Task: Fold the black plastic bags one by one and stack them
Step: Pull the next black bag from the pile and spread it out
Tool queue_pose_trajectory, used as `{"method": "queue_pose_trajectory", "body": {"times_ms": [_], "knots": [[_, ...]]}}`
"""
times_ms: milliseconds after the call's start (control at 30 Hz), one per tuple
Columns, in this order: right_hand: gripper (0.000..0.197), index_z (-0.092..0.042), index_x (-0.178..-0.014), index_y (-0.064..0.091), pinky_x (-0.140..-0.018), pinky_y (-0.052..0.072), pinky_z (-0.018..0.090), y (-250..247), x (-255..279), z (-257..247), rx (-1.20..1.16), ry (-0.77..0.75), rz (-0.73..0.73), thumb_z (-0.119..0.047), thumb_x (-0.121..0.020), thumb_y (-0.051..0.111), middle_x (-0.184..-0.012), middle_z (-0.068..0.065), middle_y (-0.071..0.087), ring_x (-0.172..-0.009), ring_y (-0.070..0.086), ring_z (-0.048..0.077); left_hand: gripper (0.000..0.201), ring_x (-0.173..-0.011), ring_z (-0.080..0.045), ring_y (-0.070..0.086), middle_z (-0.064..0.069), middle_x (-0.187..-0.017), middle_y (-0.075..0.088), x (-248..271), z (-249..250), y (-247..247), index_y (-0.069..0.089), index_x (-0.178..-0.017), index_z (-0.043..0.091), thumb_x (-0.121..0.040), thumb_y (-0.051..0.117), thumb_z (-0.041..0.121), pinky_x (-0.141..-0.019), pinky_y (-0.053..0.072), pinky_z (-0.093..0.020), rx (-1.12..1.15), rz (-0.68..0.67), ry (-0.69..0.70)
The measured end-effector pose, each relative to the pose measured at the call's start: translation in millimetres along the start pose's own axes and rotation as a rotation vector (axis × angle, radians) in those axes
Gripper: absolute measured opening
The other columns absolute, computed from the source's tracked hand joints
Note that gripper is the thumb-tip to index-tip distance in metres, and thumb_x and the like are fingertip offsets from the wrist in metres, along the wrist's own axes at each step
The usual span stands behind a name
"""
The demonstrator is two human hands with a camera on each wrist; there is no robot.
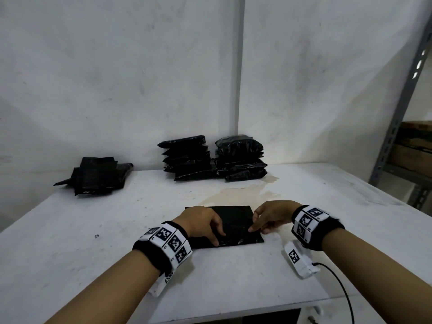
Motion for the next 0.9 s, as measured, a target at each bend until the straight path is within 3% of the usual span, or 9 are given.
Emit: {"method": "queue_pose_trajectory", "body": {"times_ms": [167,267,333,433,500,633,733,800,900], "knots": [[0.021,-0.015,-0.081,0.065,-0.069,0.055,0.02,-4,5,-7,-0.017,-0.008,0.005,-0.028,-0.078,0.081,-0.081,0.005,0.066,-0.067,0.062,0.013,0.025,-0.095,-0.001,0.052,0.018,-0.107,0.067,1,1,1,0.071,-0.095,0.031,-0.072,0.08,0.029,-0.084,0.041,-0.022,0.038,-0.03,-0.004],[0.023,-0.014,-0.093,0.063,-0.071,0.054,0.022,-22,0,-16,0.134,-0.053,0.219,-0.031,-0.084,0.075,-0.087,0.003,0.063,-0.072,0.061,0.012,0.023,-0.096,-0.002,0.053,0.018,-0.108,0.067,0,1,1,0.071,-0.093,0.03,-0.072,0.08,0.027,-0.086,0.041,-0.023,0.054,-0.042,-0.007],[0.029,-0.017,-0.11,0.059,-0.071,0.053,0.024,-29,-2,-28,0.196,-0.134,0.337,-0.026,-0.086,0.073,-0.102,0.004,0.059,-0.09,0.061,0.015,0.022,-0.096,-0.002,0.054,0.018,-0.107,0.067,0,0,2,0.07,-0.091,0.031,-0.072,0.081,0.027,-0.086,0.042,-0.023,0.06,-0.044,-0.009],[0.041,-0.026,-0.124,0.062,-0.092,0.043,0.027,-20,-8,-41,0.373,-0.223,0.257,-0.023,-0.085,0.073,-0.126,-0.001,0.056,-0.122,0.05,0.016,0.024,-0.095,-0.002,0.053,0.018,-0.103,0.065,0,-1,1,0.07,-0.094,0.031,-0.072,0.08,0.027,-0.081,0.041,-0.02,0.062,-0.036,-0.009],[0.043,-0.027,-0.124,0.064,-0.094,0.039,0.026,-14,-8,-40,0.47,-0.159,0.22,-0.021,-0.083,0.075,-0.123,-0.002,0.057,-0.119,0.05,0.017,0.026,-0.091,-0.002,0.049,0.018,-0.099,0.06,1,0,1,0.071,-0.099,0.029,-0.074,0.079,0.027,-0.076,0.037,-0.019,0.054,-0.032,-0.006],[0.043,-0.025,-0.11,0.066,-0.087,0.046,0.027,-17,-3,-55,0.515,-0.239,0.417,-0.027,-0.071,0.084,-0.116,0.004,0.056,-0.107,0.056,0.018,0.025,-0.092,-0.003,0.051,0.018,-0.098,0.059,1,0,1,0.07,-0.096,0.03,-0.073,0.079,0.028,-0.078,0.037,-0.021,0.053,-0.034,-0.008],[0.023,-0.024,-0.088,0.071,-0.064,0.043,0.017,1,2,-60,0.395,-0.251,0.214,-0.022,-0.07,0.085,-0.085,-0.006,0.066,-0.079,0.058,0.007,0.024,-0.095,-0.005,0.053,0.016,-0.105,0.063,1,1,1,0.068,-0.093,0.032,-0.072,0.08,0.033,-0.083,0.041,-0.023,0.029,-0.04,-0.008],[0.02,-0.027,-0.084,0.072,-0.065,0.044,0.017,14,1,-53,0.418,-0.166,0.085,-0.022,-0.07,0.085,-0.077,-0.011,0.066,-0.077,0.059,0.005,0.031,-0.094,-0.006,0.054,0.016,-0.099,0.062,2,3,0,0.065,-0.088,0.034,-0.065,0.083,0.044,-0.083,0.043,-0.025,0.018,-0.039,-0.01],[0.023,-0.029,-0.084,0.069,-0.073,0.047,0.023,17,-1,-45,0.401,-0.109,0.099,-0.02,-0.07,0.085,-0.081,-0.011,0.063,-0.081,0.058,0.009,0.041,-0.092,-0.009,0.054,0.014,-0.098,0.061,3,10,1,0.06,-0.085,0.032,-0.057,0.085,0.048,-0.081,0.046,-0.029,-0.083,-0.03,0.014]]}}
Point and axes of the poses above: each hand's wrist, its own x-axis away from the middle knuckle, its own y-axis out of the palm, z = x × y, the point moved 6 cm from there along -x, towards the middle knuckle
